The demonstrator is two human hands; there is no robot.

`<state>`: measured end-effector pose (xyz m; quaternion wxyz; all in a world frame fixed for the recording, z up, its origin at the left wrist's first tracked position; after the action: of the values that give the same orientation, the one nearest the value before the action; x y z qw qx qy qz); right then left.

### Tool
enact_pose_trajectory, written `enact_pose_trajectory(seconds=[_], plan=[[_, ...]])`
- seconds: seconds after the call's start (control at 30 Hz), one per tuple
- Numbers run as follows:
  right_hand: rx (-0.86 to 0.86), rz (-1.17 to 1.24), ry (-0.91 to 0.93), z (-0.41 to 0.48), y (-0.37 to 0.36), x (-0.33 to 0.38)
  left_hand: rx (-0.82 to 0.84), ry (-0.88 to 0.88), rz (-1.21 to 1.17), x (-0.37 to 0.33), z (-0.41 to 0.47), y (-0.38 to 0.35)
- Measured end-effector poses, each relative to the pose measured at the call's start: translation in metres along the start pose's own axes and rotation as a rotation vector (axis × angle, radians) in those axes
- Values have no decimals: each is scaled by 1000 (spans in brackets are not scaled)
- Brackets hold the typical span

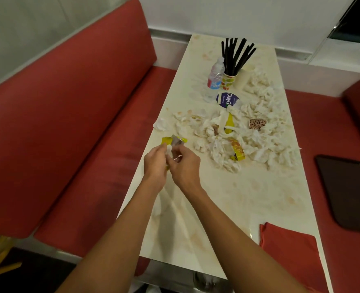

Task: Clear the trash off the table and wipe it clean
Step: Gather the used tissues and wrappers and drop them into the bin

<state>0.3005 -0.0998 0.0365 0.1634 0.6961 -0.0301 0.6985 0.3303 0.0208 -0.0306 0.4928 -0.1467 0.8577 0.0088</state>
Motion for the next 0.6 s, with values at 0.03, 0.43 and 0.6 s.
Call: enact_pose_trajectory(seconds=[0.03, 0.43, 0.6], plan=[[9, -27, 3, -2, -2, 0, -18, 6, -12, 3, 1, 3], [-51, -260, -9, 5, 32, -46, -124, 81, 195, -2, 13, 45], [161, -590, 13, 27, 30, -67, -122, 165, 260, 2, 14, 46]])
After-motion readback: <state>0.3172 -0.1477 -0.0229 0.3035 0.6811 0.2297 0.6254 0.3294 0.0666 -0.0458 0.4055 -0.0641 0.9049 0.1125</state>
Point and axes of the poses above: each hand's wrist, its own z-axis towards the middle knuckle, its own y-axis out of the back of the hand, x = y × z, the point moved 8 cm from there along z, towards the middle knuckle, and after that the axes turned 11 degrees about z, right-handed, at the moved point
